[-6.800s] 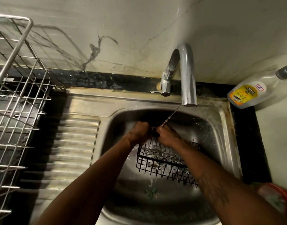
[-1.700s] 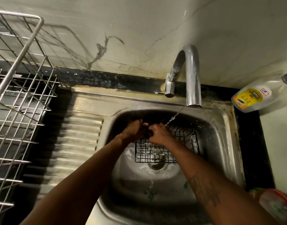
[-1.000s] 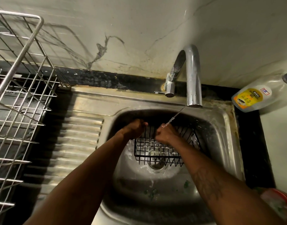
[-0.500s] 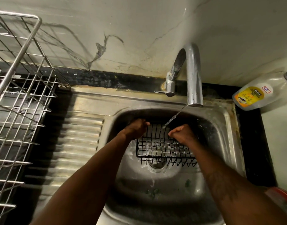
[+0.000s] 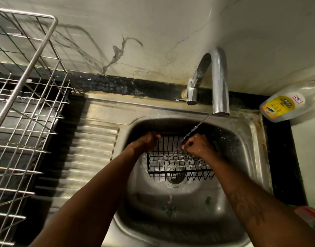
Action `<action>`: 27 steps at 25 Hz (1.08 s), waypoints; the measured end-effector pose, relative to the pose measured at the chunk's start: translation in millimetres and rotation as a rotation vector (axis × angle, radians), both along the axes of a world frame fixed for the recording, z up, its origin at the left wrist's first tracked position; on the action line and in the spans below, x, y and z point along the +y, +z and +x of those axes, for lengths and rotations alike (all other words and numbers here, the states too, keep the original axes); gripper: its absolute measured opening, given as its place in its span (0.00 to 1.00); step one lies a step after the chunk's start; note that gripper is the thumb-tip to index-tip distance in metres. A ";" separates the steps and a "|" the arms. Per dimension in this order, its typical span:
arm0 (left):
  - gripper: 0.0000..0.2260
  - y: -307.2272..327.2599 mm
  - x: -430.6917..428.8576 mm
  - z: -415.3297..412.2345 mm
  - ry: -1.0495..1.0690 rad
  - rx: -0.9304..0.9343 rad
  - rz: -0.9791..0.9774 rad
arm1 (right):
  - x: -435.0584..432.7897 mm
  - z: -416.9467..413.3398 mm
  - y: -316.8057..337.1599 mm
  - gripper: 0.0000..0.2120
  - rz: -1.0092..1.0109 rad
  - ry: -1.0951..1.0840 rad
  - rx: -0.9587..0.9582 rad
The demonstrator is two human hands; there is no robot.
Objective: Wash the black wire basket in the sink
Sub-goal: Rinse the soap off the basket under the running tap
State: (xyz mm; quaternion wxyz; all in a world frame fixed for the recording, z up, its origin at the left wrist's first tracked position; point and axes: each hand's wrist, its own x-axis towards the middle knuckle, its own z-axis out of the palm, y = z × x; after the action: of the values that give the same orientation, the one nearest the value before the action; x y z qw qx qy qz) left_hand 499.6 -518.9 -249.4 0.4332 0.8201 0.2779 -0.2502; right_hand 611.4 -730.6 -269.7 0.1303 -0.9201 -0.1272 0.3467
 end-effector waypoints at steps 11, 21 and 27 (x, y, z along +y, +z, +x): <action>0.13 28.7 -35.0 18.1 -0.271 -0.139 0.026 | 31.9 -11.5 -6.1 0.27 -0.102 0.392 -0.124; 0.19 23.3 -39.2 -3.7 -0.478 -0.179 0.265 | 32.1 -31.3 10.8 0.04 0.238 0.266 -0.266; 0.19 11.9 -22.5 -29.0 -0.673 -0.673 0.453 | 9.7 -36.0 14.7 0.05 0.368 0.145 -0.431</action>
State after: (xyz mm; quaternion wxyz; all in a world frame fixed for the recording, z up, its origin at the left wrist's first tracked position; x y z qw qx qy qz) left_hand 470.6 -541.4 -237.5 0.2061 0.9720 -0.1083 -0.0319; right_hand 575.4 -720.9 -255.0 0.2400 -0.9219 -0.2783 0.1226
